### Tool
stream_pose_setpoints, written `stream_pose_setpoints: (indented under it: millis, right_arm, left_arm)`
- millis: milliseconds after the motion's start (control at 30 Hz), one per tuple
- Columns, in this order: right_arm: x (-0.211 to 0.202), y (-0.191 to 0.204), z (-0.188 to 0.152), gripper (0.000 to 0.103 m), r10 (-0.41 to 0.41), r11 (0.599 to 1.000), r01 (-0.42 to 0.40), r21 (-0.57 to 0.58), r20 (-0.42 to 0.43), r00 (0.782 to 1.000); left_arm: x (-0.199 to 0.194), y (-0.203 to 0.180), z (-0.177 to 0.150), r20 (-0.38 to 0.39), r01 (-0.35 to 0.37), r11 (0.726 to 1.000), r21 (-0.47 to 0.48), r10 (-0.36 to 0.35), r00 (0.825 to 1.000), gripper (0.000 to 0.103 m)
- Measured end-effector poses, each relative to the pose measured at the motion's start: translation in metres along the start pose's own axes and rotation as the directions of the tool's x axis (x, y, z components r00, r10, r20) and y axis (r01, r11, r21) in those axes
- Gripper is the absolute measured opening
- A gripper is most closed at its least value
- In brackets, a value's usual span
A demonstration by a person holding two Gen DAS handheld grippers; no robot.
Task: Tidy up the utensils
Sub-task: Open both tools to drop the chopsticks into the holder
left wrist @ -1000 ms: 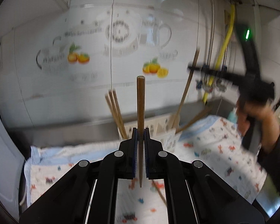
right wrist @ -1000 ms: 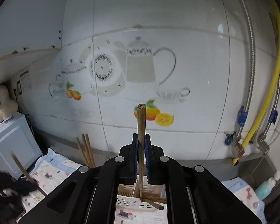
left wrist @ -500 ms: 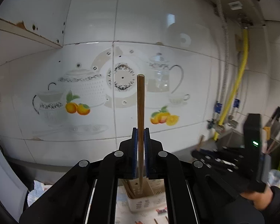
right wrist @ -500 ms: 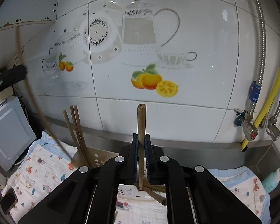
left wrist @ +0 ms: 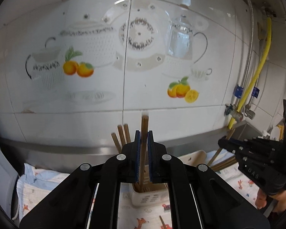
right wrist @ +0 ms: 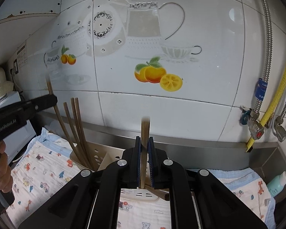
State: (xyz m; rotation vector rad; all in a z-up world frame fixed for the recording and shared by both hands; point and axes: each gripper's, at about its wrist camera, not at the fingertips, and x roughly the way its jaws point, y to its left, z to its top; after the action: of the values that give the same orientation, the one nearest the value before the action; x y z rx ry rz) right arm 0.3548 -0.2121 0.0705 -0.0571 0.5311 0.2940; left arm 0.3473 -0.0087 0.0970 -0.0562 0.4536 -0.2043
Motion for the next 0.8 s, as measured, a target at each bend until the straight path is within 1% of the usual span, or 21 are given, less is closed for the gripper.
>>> stream_pose_setpoints:
  millis: [133, 200, 233, 300, 333, 367, 400, 467, 500, 533, 600, 633, 667, 700, 767, 800]
  right_arm:
    - [-0.003, -0.001, 0.000, 0.009, -0.004, 1.000, 0.004, -0.001, -0.001, 1.000]
    - [-0.006, -0.001, 0.000, 0.018, -0.009, 1.000, 0.009, -0.001, 0.002, 1.000]
    - [-0.007, -0.001, 0.000, 0.020, -0.012, 1.000, 0.012, 0.001, 0.005, 1.000]
    - [-0.011, -0.002, 0.001, 0.021, -0.014, 1.000, 0.014, 0.002, 0.012, 1.000]
    - [-0.014, -0.002, 0.001, 0.022, -0.017, 1.000, 0.017, 0.002, 0.016, 1.000]
    - [-0.015, -0.002, 0.002, 0.025, -0.018, 1.000, 0.018, 0.002, 0.018, 1.000]
    - [-0.017, -0.003, 0.001, 0.028, -0.019, 1.000, 0.018, 0.005, 0.020, 1.000]
    - [-0.021, -0.004, 0.001, 0.029, -0.023, 1.000, 0.023, 0.007, 0.025, 0.999]
    - [-0.023, -0.004, 0.001, 0.031, -0.025, 1.000, 0.025, 0.008, 0.028, 0.999]
    - [-0.025, -0.005, 0.000, 0.033, -0.024, 1.000, 0.024, 0.010, 0.029, 0.999]
    - [-0.030, -0.005, -0.001, 0.037, -0.027, 1.000, 0.027, 0.013, 0.035, 0.999]
    - [-0.032, -0.005, -0.001, 0.038, -0.029, 1.000, 0.028, 0.013, 0.037, 0.999]
    - [-0.035, -0.005, -0.002, 0.040, -0.031, 0.999, 0.030, 0.015, 0.041, 0.999]
    - [-0.038, -0.006, -0.003, 0.044, -0.030, 0.999, 0.029, 0.021, 0.044, 0.999]
    - [-0.044, -0.006, -0.004, 0.044, -0.029, 0.999, 0.027, 0.027, 0.047, 0.998]
    - [-0.046, -0.005, -0.005, 0.044, -0.030, 0.999, 0.029, 0.027, 0.050, 0.998]
  left_arm:
    - [-0.001, 0.000, -0.003, 0.000, 0.004, 1.000, 0.005, -0.004, 1.000, 0.008]
    - [-0.004, -0.001, -0.003, -0.006, 0.011, 1.000, 0.007, -0.011, 1.000, 0.009]
    - [-0.005, -0.001, -0.002, -0.006, 0.009, 1.000, 0.008, -0.009, 1.000, 0.010]
    - [-0.008, -0.001, -0.002, -0.002, 0.010, 1.000, 0.009, -0.010, 1.000, 0.019]
    - [-0.012, -0.001, -0.002, 0.006, 0.002, 1.000, 0.008, -0.002, 1.000, 0.032]
    - [-0.013, -0.002, -0.002, 0.011, -0.005, 1.000, 0.008, 0.005, 1.000, 0.040]
    - [-0.016, -0.002, -0.002, 0.018, -0.008, 1.000, 0.008, 0.007, 1.000, 0.040]
    - [-0.019, -0.002, -0.001, 0.015, -0.003, 1.000, 0.005, 0.003, 1.000, 0.040]
    - [-0.021, -0.001, -0.001, 0.014, -0.002, 1.000, 0.003, 0.002, 1.000, 0.042]
    - [-0.023, -0.001, -0.002, 0.016, -0.009, 1.000, 0.002, 0.009, 1.000, 0.046]
    - [-0.027, -0.001, -0.003, 0.019, -0.012, 1.000, 0.001, 0.012, 1.000, 0.047]
    - [-0.029, 0.000, -0.004, 0.018, -0.013, 1.000, 0.001, 0.013, 1.000, 0.050]
    - [-0.031, 0.000, -0.005, 0.018, -0.021, 1.000, -0.001, 0.021, 1.000, 0.057]
    - [-0.034, 0.000, -0.007, 0.022, -0.026, 1.000, -0.003, 0.026, 0.999, 0.059]
    - [-0.040, 0.000, -0.010, 0.028, -0.034, 0.999, 0.003, 0.034, 0.999, 0.069]
    - [-0.042, 0.000, -0.012, 0.034, -0.045, 0.999, 0.007, 0.045, 0.998, 0.071]
